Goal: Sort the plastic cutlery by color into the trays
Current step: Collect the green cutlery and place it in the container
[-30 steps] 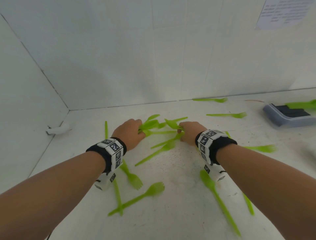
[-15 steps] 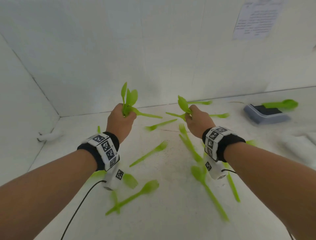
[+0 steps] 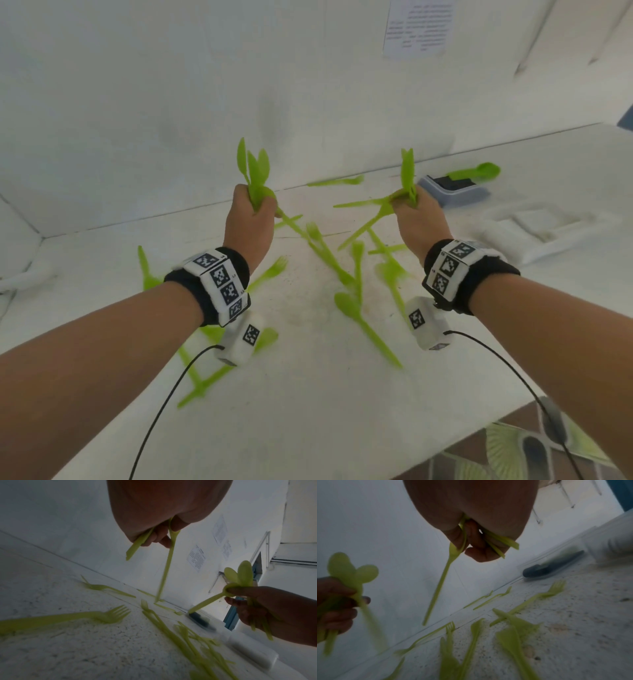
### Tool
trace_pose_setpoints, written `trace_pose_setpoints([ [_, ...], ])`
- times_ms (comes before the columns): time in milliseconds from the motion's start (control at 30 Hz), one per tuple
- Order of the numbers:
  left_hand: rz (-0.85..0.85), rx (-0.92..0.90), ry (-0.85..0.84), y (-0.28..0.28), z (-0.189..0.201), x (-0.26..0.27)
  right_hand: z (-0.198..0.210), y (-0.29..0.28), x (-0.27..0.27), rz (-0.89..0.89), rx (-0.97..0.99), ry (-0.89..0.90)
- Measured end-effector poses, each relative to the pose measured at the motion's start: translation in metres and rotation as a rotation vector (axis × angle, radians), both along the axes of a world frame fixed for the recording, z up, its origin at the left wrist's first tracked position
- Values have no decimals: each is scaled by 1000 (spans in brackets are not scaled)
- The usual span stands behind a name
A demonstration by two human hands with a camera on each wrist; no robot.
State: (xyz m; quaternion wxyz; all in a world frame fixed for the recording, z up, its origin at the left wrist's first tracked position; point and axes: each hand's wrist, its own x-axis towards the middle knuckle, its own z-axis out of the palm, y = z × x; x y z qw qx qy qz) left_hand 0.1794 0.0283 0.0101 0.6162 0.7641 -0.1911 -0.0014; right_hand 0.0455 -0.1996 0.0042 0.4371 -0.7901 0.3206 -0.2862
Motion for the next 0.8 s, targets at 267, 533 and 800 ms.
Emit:
trace_pose_setpoints([
  [267,-96,130,-50,-17,4,-42,-8,-8,-9,156,94,5],
  [533,-143,762,50,-29,-23,-94,-31,-30,-24,380,152,196],
  [800,-141,1117,203,-48,-61,-139,-56,-54,-35,576,120,436],
])
